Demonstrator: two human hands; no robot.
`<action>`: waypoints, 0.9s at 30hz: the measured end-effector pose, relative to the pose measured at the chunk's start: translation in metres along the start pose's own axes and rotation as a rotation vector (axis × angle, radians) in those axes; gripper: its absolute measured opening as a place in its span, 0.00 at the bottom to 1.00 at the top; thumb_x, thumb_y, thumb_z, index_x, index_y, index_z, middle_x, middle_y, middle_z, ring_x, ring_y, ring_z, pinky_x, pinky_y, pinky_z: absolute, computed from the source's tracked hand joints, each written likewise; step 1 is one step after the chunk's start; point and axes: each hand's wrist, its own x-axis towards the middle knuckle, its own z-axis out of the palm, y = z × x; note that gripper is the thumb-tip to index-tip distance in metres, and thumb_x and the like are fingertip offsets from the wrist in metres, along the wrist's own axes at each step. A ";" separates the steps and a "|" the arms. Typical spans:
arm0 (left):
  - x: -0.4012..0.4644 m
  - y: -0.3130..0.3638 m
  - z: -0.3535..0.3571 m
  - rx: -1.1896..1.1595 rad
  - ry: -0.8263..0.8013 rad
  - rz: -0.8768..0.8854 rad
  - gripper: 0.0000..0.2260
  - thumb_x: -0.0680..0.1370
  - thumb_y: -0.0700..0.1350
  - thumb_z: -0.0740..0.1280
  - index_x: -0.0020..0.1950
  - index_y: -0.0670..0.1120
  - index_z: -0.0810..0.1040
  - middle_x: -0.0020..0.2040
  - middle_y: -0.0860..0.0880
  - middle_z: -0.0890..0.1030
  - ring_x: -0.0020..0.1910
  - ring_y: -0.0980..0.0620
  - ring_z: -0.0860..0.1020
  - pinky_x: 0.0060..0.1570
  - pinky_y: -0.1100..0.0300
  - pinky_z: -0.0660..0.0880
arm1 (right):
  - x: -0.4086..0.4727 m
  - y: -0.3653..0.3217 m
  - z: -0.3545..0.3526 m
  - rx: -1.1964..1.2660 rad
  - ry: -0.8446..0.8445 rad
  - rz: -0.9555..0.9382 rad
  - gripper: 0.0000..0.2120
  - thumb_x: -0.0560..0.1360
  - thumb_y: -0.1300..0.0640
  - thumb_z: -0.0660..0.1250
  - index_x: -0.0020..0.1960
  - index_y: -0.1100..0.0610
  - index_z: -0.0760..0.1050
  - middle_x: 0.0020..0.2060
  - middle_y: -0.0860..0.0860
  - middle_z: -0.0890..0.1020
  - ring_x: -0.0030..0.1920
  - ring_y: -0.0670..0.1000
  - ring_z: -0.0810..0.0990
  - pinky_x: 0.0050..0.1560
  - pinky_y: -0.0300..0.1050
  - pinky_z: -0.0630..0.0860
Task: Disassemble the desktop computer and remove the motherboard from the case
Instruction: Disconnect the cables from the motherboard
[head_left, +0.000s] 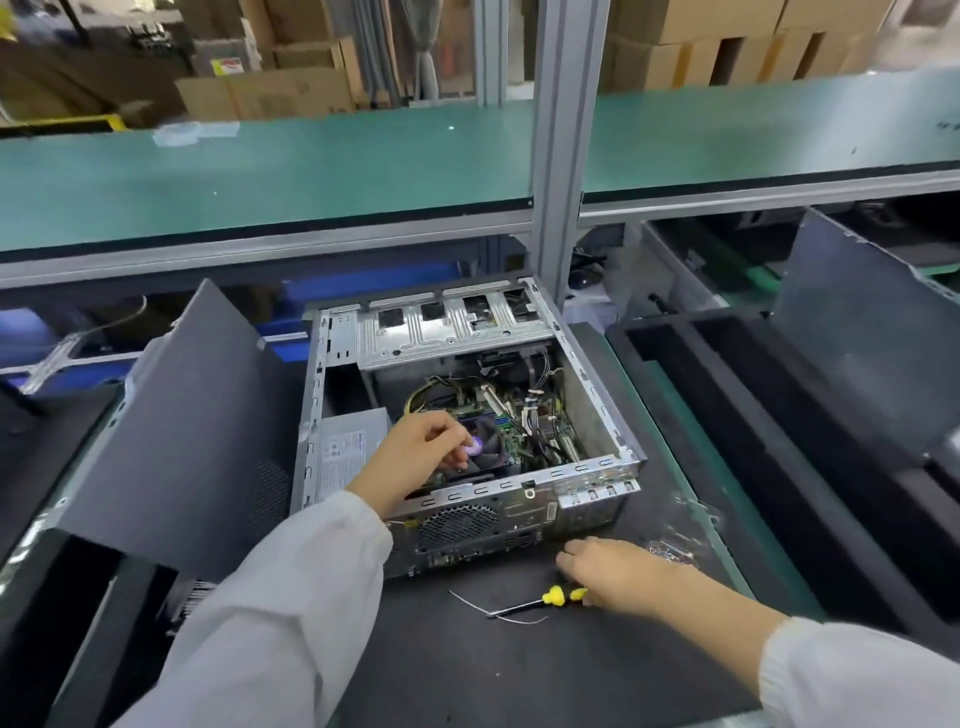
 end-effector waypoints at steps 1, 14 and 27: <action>-0.004 -0.001 -0.004 0.036 -0.004 0.006 0.11 0.80 0.41 0.62 0.40 0.45 0.81 0.34 0.50 0.83 0.39 0.50 0.83 0.45 0.58 0.80 | -0.003 -0.002 -0.005 0.042 0.010 0.013 0.13 0.76 0.62 0.61 0.60 0.61 0.65 0.54 0.60 0.75 0.54 0.61 0.75 0.50 0.55 0.71; -0.044 -0.010 -0.052 -0.057 0.184 0.093 0.08 0.81 0.37 0.60 0.49 0.36 0.79 0.39 0.43 0.82 0.41 0.50 0.81 0.46 0.59 0.79 | -0.037 -0.036 -0.127 0.092 0.248 -0.154 0.13 0.80 0.46 0.57 0.60 0.52 0.63 0.50 0.51 0.79 0.46 0.55 0.75 0.41 0.46 0.66; -0.035 -0.021 -0.055 0.035 0.023 0.099 0.09 0.81 0.36 0.59 0.53 0.39 0.79 0.42 0.45 0.80 0.42 0.54 0.79 0.48 0.66 0.78 | 0.043 -0.053 0.000 -0.113 0.160 0.058 0.14 0.80 0.55 0.57 0.64 0.59 0.64 0.55 0.57 0.76 0.55 0.60 0.76 0.44 0.52 0.71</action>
